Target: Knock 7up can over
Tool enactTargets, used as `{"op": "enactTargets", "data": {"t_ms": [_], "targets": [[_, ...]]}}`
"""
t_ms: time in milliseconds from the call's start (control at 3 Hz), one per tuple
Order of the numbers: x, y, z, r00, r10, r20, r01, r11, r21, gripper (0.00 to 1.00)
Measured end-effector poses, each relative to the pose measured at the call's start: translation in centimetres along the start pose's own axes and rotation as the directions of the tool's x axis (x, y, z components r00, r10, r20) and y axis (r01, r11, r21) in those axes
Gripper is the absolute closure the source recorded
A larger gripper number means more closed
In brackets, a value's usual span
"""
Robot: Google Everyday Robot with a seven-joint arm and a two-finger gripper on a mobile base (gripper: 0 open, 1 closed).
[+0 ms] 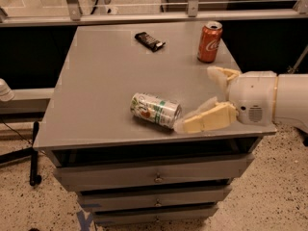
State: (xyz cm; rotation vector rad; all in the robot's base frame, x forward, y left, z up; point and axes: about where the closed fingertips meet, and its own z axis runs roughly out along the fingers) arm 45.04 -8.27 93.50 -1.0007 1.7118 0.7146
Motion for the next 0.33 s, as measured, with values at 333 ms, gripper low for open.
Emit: {"op": "enactTargets", "data": {"t_ms": [333], "targets": [[-0.09,0.0,-0.07,1.0,-0.003,-0.001,0.003,1.0,0.004,0.0]]}}
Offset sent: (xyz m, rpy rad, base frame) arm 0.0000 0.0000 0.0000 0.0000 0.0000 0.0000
